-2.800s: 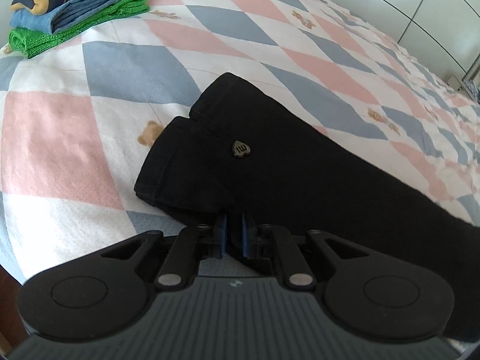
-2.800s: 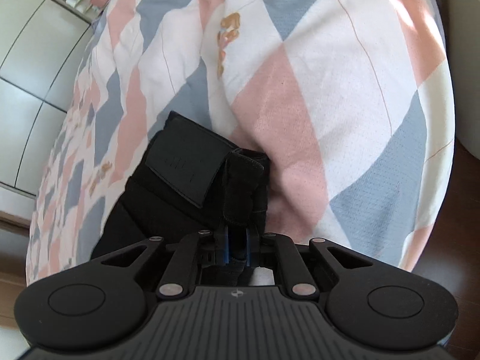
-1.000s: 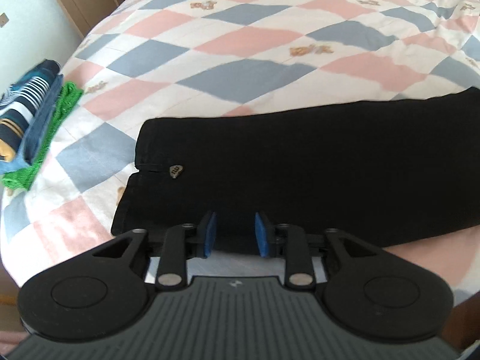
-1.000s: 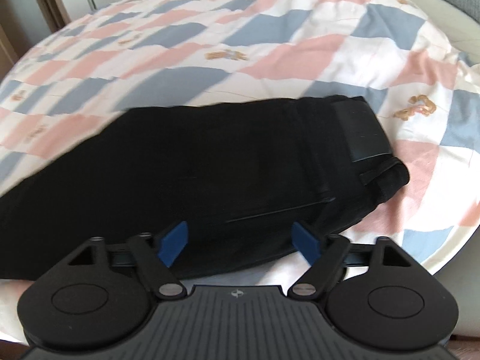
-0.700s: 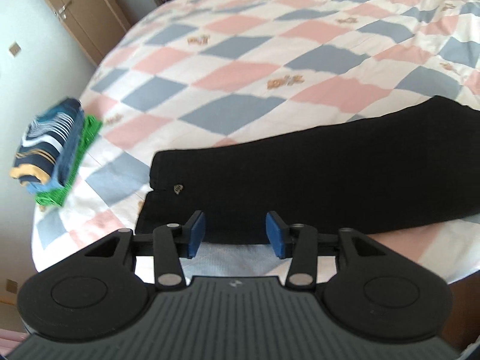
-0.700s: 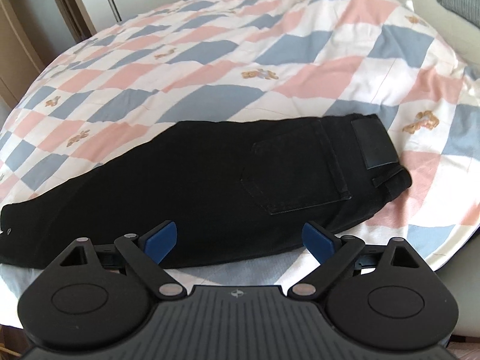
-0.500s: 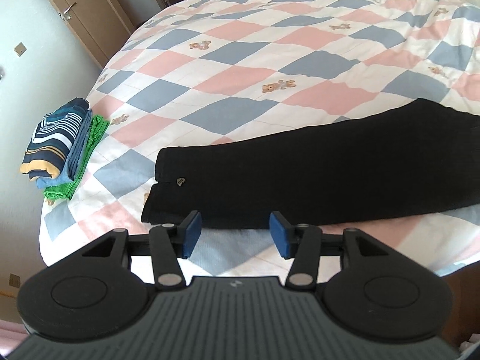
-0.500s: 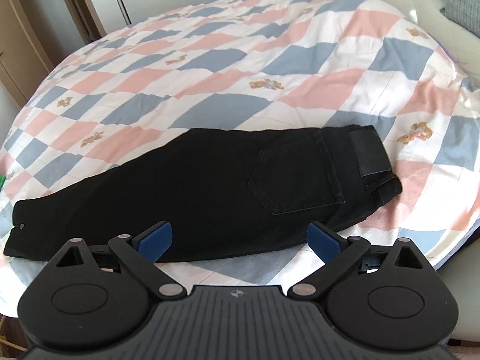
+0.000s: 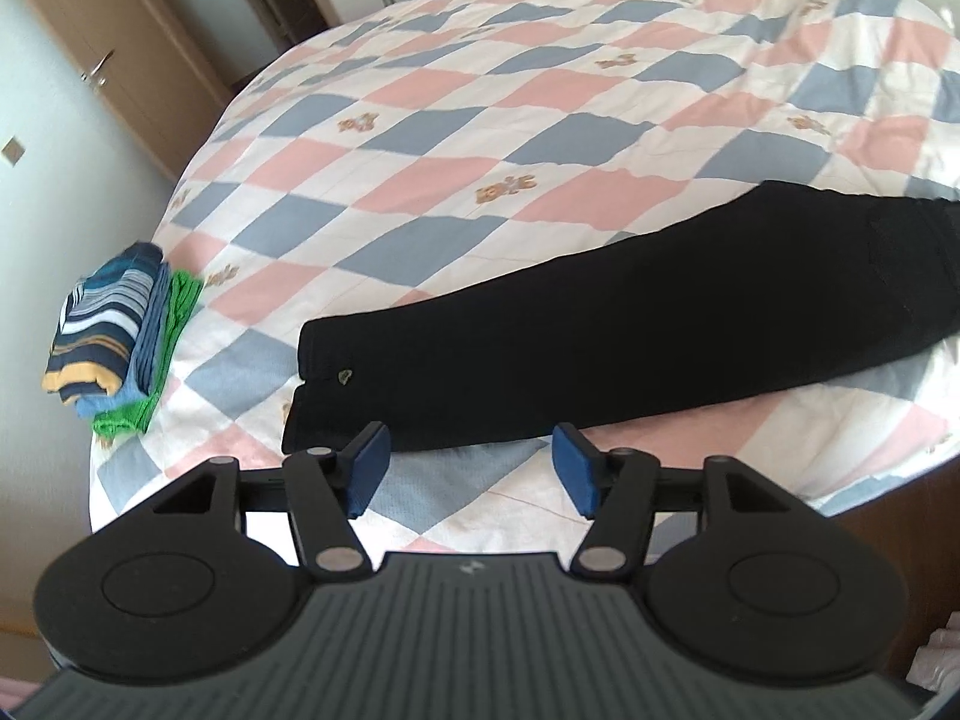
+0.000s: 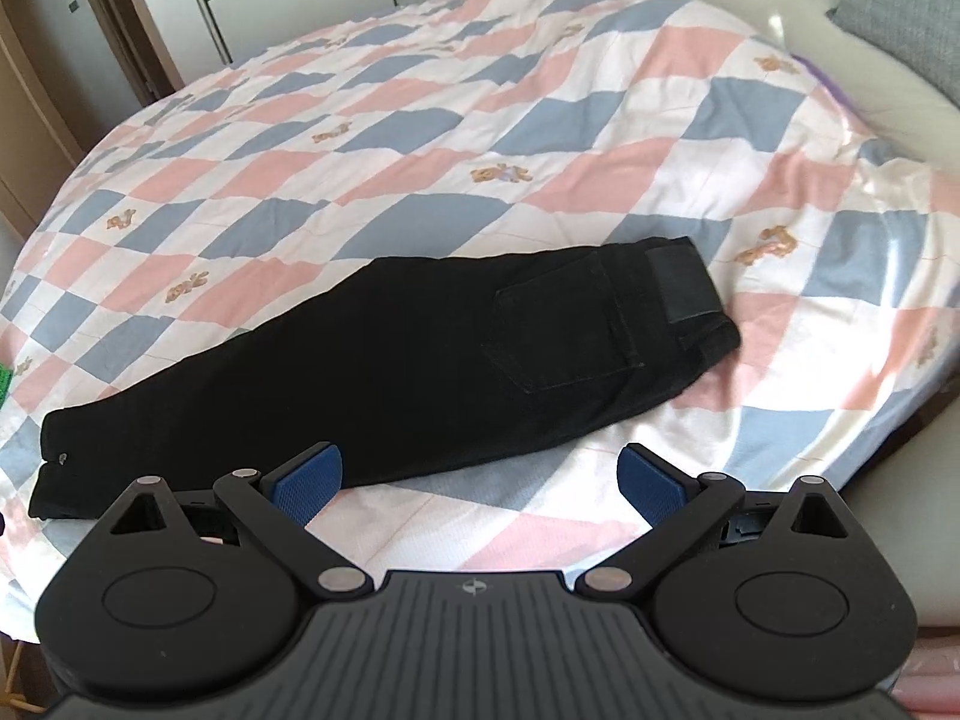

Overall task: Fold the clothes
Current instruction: 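Withdraw both grippers and move toward the folded end of the trousers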

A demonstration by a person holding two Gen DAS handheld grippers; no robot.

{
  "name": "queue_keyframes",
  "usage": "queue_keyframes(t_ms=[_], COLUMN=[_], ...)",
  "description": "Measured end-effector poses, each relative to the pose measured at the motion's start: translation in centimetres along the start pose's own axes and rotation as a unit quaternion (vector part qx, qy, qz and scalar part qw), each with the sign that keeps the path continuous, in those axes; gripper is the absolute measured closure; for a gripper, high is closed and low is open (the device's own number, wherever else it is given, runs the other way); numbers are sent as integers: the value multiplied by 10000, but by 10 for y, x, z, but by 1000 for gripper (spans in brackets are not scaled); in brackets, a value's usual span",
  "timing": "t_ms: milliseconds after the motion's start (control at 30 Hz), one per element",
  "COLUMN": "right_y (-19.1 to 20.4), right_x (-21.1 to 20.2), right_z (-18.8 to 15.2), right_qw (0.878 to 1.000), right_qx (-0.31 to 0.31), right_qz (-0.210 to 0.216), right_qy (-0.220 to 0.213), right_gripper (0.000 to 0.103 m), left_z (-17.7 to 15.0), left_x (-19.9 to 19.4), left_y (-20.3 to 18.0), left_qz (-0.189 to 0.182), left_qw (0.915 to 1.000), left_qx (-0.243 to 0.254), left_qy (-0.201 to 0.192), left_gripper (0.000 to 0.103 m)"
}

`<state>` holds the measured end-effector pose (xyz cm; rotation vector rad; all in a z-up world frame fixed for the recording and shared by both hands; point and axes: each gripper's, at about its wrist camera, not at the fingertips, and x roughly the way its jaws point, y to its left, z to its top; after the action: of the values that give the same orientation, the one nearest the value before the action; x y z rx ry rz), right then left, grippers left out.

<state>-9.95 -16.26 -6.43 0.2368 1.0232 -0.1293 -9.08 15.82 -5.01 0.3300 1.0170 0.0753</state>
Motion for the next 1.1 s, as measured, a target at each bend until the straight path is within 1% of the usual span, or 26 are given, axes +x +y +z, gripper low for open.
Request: queue_keyframes(t_ms=[267, 500, 633, 933, 1100], right_y=[20, 54, 79, 138, 170], right_x=[-36, -59, -67, -70, -67], right_z=[-32, -58, -69, -87, -93], right_qw=[9998, 9994, 9989, 9955, 9906], right_qx=[42, -43, -195, -862, -1346], right_qz=[-132, -194, -225, -155, 31], right_qy=[-175, -282, -374, -368, -251], right_gripper=[2, 2, 2, 2, 2], left_z=[-24, -50, -66, -95, -107], left_x=[-20, -33, -35, -39, -40], left_y=[13, 37, 54, 91, 107], left_qz=[-214, -345, -320, -161, -60], left_qw=[9993, 9986, 9987, 9998, 9998], left_qx=[252, 294, 295, 63, -152], left_qy=[-157, -275, -259, -108, 63], left_gripper=[45, 43, 43, 42, 42])
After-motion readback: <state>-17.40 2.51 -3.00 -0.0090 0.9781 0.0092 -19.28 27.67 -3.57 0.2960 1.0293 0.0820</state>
